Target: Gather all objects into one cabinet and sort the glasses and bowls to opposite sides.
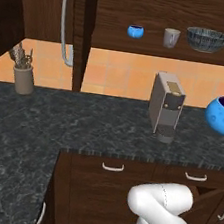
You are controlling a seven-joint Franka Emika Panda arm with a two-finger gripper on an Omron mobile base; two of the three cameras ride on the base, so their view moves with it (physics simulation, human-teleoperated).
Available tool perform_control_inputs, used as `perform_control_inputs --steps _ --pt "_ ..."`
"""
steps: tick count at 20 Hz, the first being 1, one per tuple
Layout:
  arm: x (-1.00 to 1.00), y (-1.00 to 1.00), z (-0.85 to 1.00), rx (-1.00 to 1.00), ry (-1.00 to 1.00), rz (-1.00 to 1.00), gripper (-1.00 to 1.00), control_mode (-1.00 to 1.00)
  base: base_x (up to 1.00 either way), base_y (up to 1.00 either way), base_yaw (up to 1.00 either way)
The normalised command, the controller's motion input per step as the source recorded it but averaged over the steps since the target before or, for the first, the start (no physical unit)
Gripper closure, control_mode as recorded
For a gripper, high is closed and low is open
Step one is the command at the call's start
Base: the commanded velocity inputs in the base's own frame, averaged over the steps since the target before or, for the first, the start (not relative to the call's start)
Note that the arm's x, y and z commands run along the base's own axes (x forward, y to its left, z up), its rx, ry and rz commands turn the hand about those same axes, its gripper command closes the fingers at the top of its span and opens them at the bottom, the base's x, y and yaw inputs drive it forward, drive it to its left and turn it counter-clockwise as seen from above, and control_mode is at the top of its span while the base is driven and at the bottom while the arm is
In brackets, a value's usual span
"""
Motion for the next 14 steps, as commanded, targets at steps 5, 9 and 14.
perform_control_inputs --steps 5,9,14 --pt "0.0 0.0 0.0 0.0 0.0 0.0 1.0 1.0 0.29 -0.4 -0.16" --pt "0.0 0.0 0.0 0.0 0.0 0.0 1.0 1.0 0.28 -0.38 -0.13" --pt "0.0 0.0 0.0 0.0 0.0 0.0 1.0 1.0 0.28 -0.26 -0.09"
